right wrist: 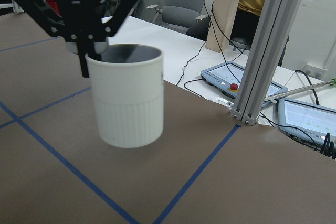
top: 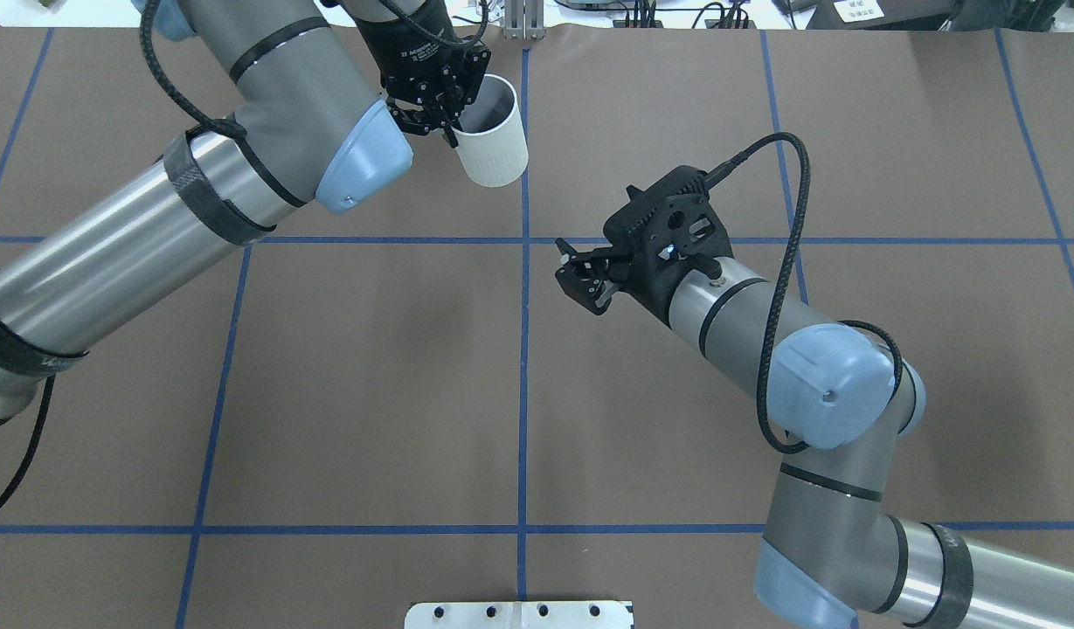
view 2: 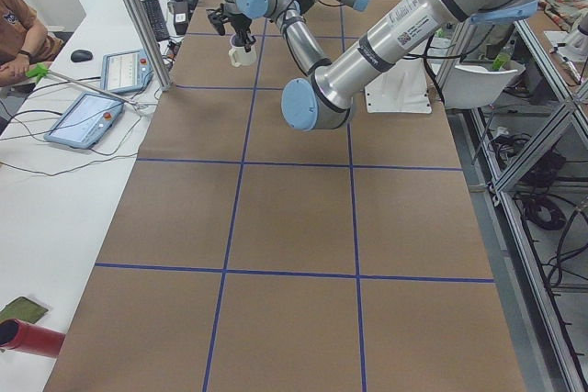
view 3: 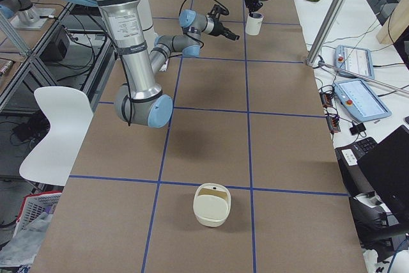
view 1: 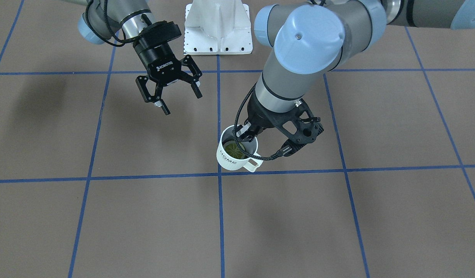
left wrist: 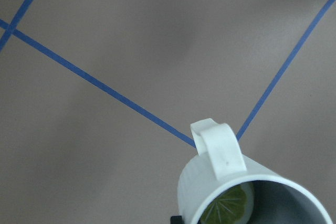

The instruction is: Left arm hands cup to right arm to dump lemon

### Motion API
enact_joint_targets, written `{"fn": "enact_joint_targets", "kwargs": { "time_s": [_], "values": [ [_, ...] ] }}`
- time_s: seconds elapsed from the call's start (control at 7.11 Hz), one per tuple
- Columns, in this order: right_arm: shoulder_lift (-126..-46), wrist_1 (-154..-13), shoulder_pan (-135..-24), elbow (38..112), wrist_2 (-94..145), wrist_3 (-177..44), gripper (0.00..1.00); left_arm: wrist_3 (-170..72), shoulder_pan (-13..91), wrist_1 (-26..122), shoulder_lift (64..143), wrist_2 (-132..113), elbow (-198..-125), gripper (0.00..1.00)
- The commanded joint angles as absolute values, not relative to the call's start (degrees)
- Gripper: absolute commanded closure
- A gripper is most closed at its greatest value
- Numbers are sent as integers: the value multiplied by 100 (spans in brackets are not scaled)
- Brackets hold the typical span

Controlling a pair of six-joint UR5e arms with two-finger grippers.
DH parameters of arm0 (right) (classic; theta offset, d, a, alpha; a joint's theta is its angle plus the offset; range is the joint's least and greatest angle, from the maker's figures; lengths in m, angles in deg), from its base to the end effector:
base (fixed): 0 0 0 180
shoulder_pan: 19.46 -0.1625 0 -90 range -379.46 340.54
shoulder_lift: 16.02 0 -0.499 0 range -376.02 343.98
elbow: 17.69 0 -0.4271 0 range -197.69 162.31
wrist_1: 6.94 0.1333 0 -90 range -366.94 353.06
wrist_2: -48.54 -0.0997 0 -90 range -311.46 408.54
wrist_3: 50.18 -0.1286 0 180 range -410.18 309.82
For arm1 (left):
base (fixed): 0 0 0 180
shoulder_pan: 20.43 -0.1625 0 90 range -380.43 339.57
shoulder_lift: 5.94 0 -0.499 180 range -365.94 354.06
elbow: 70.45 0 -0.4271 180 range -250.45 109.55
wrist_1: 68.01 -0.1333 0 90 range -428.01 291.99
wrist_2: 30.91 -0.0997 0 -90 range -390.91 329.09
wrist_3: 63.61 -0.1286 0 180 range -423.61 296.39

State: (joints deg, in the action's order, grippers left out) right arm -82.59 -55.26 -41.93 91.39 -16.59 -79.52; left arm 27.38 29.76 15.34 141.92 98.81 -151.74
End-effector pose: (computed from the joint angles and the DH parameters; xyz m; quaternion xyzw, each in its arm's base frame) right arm -0.5193 -0.4175 0.2444 0.5539 -0.3838 -0.1006 0.7320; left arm 0.5000 -0.6797 0.1105 -0.1460 0.4417 -0.2676 0.8438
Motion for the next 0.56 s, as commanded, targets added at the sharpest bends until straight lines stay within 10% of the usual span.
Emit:
{"fn": "enact_joint_targets", "kwargs": {
  "time_s": [0.0, 0.42],
  "values": [
    [-8106, -5642, -3985, 9120, -1509, -7945, 1, 2710, 2958, 1978, 14259, 9934, -14867, 100],
    [-8115, -5607, -3985, 9094, -1518, -7936, 1, 2683, 2976, 1970, 14259, 10574, -14902, 100]
  ]
}}
